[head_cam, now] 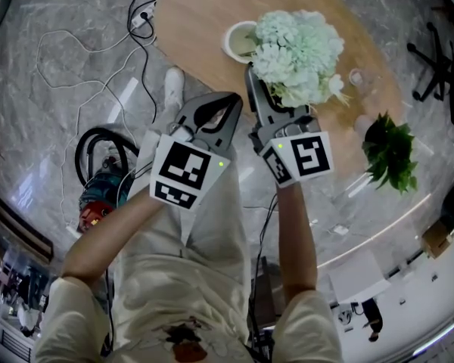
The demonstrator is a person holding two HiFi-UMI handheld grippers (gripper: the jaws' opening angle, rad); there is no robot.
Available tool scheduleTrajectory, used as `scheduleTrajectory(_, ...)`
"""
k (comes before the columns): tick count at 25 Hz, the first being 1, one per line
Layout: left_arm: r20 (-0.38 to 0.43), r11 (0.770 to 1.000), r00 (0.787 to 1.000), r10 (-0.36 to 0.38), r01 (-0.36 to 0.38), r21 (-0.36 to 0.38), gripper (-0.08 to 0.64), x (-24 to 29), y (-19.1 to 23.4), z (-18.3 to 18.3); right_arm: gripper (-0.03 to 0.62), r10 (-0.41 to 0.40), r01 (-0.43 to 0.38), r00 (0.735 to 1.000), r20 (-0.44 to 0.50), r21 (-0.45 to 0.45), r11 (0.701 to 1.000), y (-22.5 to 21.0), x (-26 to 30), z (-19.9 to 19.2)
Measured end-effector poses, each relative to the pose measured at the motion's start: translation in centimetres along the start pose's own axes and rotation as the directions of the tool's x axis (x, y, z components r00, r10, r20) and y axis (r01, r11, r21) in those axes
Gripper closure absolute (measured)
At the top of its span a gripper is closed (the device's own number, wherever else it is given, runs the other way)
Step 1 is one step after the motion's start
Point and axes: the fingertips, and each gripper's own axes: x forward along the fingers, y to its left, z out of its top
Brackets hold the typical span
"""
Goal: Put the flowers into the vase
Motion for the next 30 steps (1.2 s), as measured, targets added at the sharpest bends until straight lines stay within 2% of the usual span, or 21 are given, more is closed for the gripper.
scheduleTrajectory(8,-0.005,1.000,1.000,0.002,-0.002,-0.010,0.546,-0.3,1.1,-0.2,0.502,-0.037,0.032,0.997,-0.071,-0.072,0.997,0.5,0.7,-0.8)
scheduleTrajectory(12,0.001,1.000,1.000,0.009,-0.009,-0.011,0.546,-0.5,1.6,0.0,0.502,-0.037,0.030,0.993,-0.116,-0.064,0.998,0.7,0.8,-1.2)
scheduleTrajectory(21,0.010,0.999,0.999,0.032,-0.032,-0.026,0.545,-1.0,3.4,0.6,0.502,-0.104,0.061,0.962,-0.253,-0.171,0.983,0.9,0.9,-1.6)
scheduleTrajectory(27,0.010,0.999,1.000,0.028,-0.028,-0.029,0.545,-1.0,3.8,0.8,0.502,-0.155,0.106,0.960,-0.234,-0.207,0.972,0.5,1.6,-1.2)
scheduleTrajectory(30,0.007,0.999,1.000,0.026,-0.026,-0.031,0.545,-1.0,3.9,0.7,0.502,-0.179,0.109,0.950,-0.258,-0.264,0.958,0.7,1.7,-1.4)
